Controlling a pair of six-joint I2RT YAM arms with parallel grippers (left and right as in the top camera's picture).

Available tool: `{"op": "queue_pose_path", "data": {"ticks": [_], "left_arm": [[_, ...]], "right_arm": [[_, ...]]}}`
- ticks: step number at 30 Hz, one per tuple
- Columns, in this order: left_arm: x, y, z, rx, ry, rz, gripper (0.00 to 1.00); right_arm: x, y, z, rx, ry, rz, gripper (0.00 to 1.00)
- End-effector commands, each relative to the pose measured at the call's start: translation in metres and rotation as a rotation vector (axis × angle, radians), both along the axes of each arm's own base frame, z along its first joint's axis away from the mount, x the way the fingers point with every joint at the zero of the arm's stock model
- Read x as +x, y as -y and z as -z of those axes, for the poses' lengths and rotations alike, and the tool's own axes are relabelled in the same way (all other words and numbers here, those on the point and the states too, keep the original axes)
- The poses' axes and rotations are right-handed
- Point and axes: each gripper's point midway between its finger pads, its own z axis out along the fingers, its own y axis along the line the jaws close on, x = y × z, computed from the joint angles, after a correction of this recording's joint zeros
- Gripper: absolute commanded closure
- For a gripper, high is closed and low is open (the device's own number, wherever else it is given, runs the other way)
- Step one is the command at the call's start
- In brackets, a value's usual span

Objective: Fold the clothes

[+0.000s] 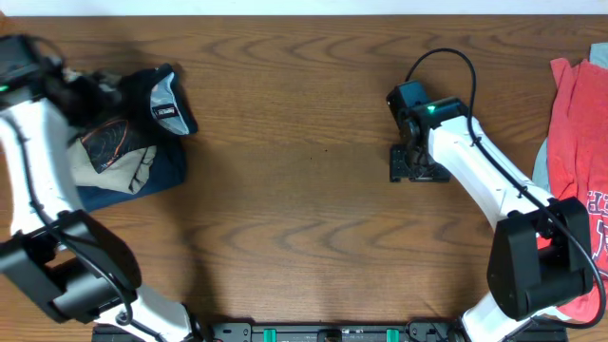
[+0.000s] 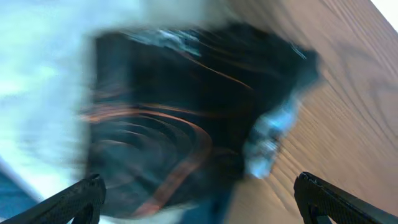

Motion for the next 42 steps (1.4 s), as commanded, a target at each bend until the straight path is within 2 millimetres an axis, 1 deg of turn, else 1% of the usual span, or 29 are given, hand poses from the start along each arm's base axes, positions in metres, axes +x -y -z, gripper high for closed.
{"op": "queue_pose_path", "data": {"ticks": [1,3,5,7,8,9,10,13,14,17,20,22,27,31,32,38,42], "left_arm": [[0.011,0.058,0.010,-0.017,-0.031,0.189,0.02],[0.012,0.089,0.012,-0.008,-0.051,0.287,0.02],[0.008,0.126,0.016,0.008,-0.085,0.424,0.02],[-0.002,0.156,0.020,0.015,-0.129,0.539,0.02],[-0.011,0.171,0.022,0.015,-0.162,0.597,0.02],[-0.021,0.183,0.025,0.010,-0.200,0.634,0.02],[-0.030,0.190,0.027,0.008,-0.237,0.655,0.02],[-0.062,0.205,0.031,-0.016,-0.361,0.698,0.02],[-0.073,0.207,0.031,-0.029,-0.405,0.704,0.02],[-0.097,0.205,0.029,-0.056,-0.496,0.701,0.02],[-0.107,0.202,0.017,-0.057,-0.493,0.695,0.02],[-0.110,0.202,0.003,-0.043,-0.448,0.696,0.02],[-0.124,0.201,-0.037,0.018,-0.253,0.694,0.02],[-0.146,0.192,-0.062,0.114,-0.079,0.666,0.02],[-0.152,0.191,-0.067,0.127,-0.032,0.663,0.02],[-0.192,0.189,-0.090,0.220,0.299,0.635,0.02],[-0.216,0.188,-0.104,0.271,0.495,0.609,0.02]], "right_arm": [[0.006,0.002,-0.004,0.067,0.020,0.060,0.36],[0.010,0.002,-0.004,0.119,0.024,0.085,0.34],[0.014,0.004,-0.004,0.171,0.027,0.118,0.32],[0.018,0.010,-0.004,0.206,0.031,0.146,0.25],[0.020,0.013,-0.004,0.227,0.033,0.150,0.22],[0.021,0.016,-0.005,0.251,0.032,0.144,0.21],[0.021,0.019,-0.005,0.270,0.026,0.137,0.20],[0.011,0.031,-0.005,0.310,-0.024,0.126,0.20],[0.005,0.037,-0.005,0.309,-0.048,0.143,0.19],[-0.011,0.055,-0.007,0.305,-0.112,0.181,0.18],[-0.022,0.063,-0.013,0.306,-0.136,0.173,0.18],[-0.025,0.064,-0.020,0.307,-0.125,0.163,0.17],[-0.027,0.064,-0.052,0.310,-0.014,0.139,0.11],[-0.028,0.063,-0.080,0.312,0.139,0.113,0.01],[-0.030,0.062,-0.086,0.313,0.186,0.102,0.01],[-0.046,0.052,-0.105,0.310,0.466,0.015,0.01],[-0.060,0.054,-0.114,0.277,0.620,-0.011,0.01]]}}
